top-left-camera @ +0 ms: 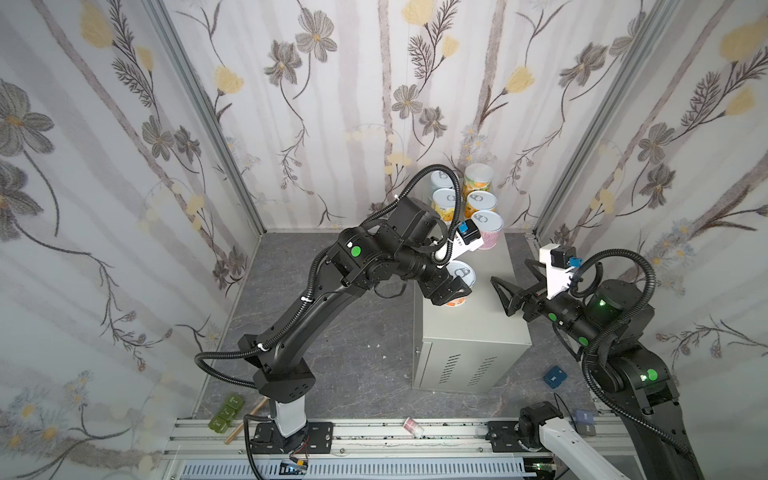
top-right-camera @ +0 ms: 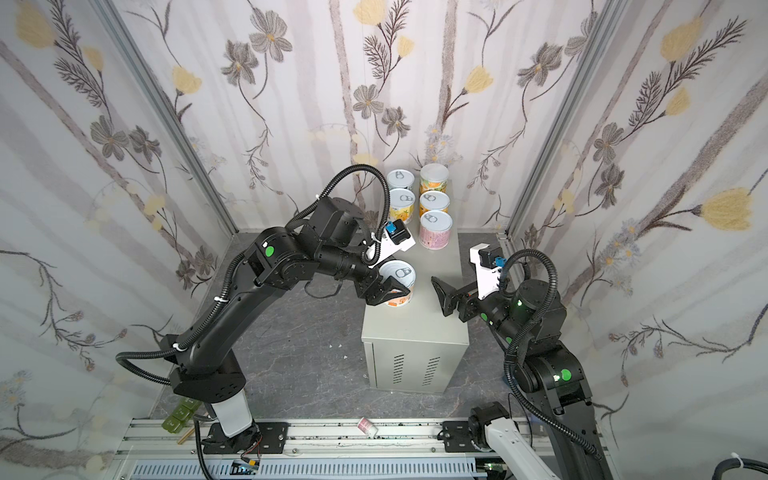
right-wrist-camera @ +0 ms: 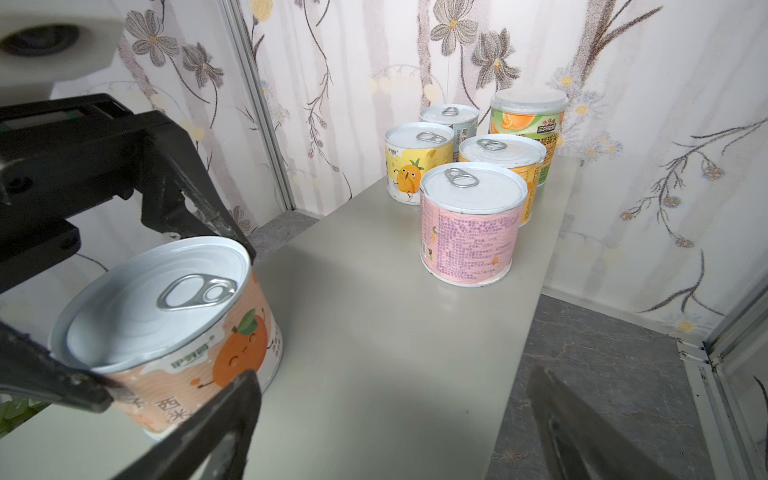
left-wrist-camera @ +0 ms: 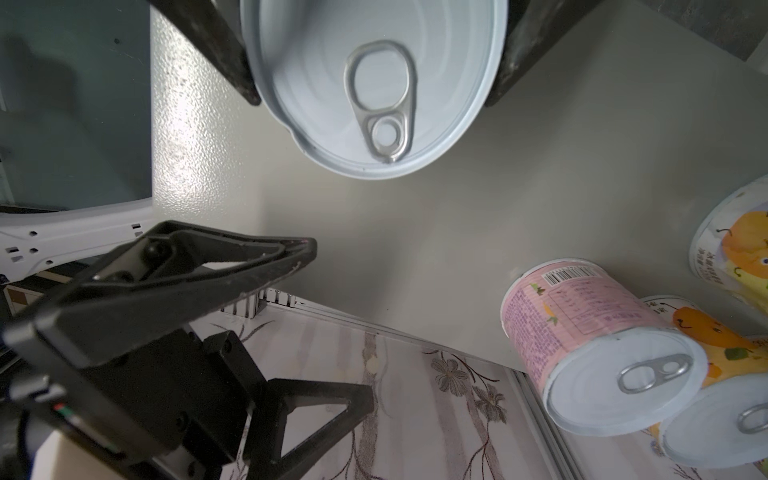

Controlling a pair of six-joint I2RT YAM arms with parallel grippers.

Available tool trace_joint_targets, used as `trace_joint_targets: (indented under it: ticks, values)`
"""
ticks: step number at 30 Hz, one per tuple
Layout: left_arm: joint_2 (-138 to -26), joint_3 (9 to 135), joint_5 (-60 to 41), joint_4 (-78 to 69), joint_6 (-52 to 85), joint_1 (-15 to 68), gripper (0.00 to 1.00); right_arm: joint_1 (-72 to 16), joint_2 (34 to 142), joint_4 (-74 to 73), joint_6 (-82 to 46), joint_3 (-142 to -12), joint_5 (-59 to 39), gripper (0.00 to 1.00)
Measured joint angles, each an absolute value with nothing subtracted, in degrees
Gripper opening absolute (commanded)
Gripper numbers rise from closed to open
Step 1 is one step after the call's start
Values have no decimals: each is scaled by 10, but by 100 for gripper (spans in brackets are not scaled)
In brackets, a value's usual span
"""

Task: Place and organize the canned foods onto the counter
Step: 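Carry the orange-labelled can with the left gripper onto the cabinet top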

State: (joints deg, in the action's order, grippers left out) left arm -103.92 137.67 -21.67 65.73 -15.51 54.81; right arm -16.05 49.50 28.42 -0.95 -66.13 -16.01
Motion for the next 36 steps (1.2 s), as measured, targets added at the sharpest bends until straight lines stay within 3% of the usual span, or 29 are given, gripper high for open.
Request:
trace_joint_targets:
  ticks: [4, 9, 20, 27, 36]
  values:
    - [-1024, 1344, -216, 637, -155, 548, 99, -161, 493, 284, -8, -658, -156, 100]
    - [-931, 1190, -210, 555, -145, 546, 100, -161, 496, 283, -8, -654, -148, 100]
    - [-807, 982, -156, 347, -86, 545, 93, -161, 507, 280, -8, -655, -148, 100]
    - [-799, 954, -139, 289, -60, 556, 90, -161, 509, 280, -8, -658, -148, 100]
    - [-807, 936, -135, 258, -47, 562, 74, -161, 507, 278, -8, -659, -148, 100]
